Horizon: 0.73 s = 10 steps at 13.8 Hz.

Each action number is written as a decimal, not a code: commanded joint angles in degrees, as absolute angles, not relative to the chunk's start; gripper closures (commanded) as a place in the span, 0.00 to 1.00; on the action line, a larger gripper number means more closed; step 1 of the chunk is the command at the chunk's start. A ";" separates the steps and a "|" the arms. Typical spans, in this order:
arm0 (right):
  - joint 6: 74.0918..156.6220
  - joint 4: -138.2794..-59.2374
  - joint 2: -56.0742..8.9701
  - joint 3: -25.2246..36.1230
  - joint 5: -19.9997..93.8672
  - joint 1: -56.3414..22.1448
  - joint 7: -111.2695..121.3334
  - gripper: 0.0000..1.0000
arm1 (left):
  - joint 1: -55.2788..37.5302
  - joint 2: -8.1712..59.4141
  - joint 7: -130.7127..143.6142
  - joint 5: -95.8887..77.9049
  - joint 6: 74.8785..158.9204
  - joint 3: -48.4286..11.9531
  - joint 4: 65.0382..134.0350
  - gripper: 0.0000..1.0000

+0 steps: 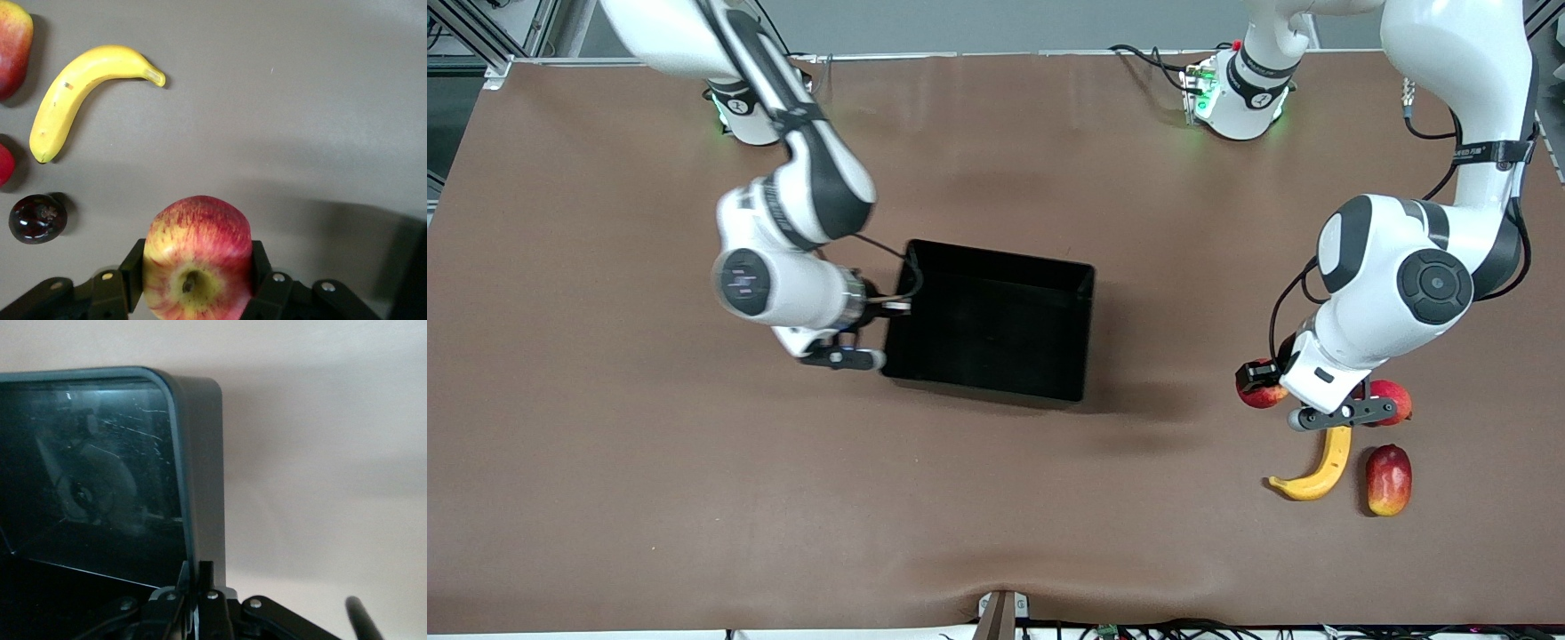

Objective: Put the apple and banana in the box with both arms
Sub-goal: 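Lift the apple with the left gripper while the right gripper slides the box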

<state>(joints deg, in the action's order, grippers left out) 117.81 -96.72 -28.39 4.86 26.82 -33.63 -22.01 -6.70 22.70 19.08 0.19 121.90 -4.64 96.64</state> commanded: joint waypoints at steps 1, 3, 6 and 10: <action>124.34 -95.54 -32.85 5.62 31.37 -37.25 -21.88 1.00 | -7.03 22.24 19.86 -0.09 121.29 -4.57 96.94 1.00; 126.82 -94.05 -35.58 5.62 33.65 -39.28 -21.80 1.00 | -7.03 22.32 19.86 -0.09 121.29 -4.57 97.03 1.00; 126.30 -91.85 -37.09 5.62 33.57 -40.26 -22.06 0.67 | -7.12 22.41 19.78 -0.09 121.29 -4.66 96.94 1.00; 112.74 -85.90 -34.02 8.94 32.70 -37.98 -22.06 0.00 | -7.29 22.59 20.13 -0.09 121.29 -5.53 97.03 1.00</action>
